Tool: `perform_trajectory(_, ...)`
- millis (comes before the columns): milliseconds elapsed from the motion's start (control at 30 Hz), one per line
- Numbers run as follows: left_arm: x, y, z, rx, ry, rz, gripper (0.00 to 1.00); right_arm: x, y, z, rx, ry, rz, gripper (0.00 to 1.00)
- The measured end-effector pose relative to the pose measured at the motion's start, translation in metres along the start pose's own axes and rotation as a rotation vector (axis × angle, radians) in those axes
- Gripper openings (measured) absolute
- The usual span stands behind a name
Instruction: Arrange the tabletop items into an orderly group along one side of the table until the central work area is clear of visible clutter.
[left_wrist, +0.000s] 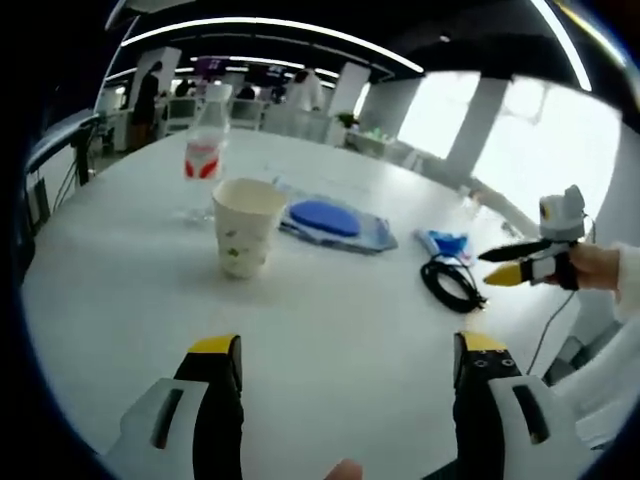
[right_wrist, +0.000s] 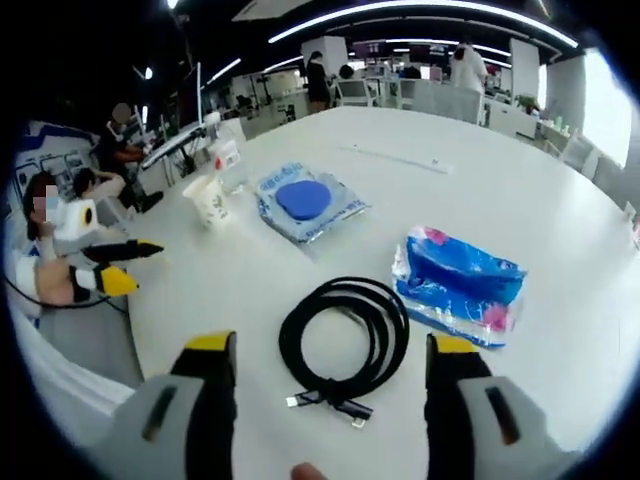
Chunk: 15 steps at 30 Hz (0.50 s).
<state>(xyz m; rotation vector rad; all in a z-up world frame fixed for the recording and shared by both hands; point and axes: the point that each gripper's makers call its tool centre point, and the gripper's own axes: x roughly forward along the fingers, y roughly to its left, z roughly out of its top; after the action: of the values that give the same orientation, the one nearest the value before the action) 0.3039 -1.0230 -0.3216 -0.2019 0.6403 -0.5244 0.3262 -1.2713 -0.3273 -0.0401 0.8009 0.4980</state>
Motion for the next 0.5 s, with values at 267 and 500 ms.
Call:
perform_trajectory(267,0.0,0.001,-0.007,-0.002,0.03,0.001,0.82,0.02,0.006,-0.009,-0.024,0.043,0.016,0.78)
perform_trajectory(500,0.002,-0.001,-0.013,0.007,0.06,-0.008,0.8,0.036,0.002,-0.012,-0.056,0.094,0.003,0.77)
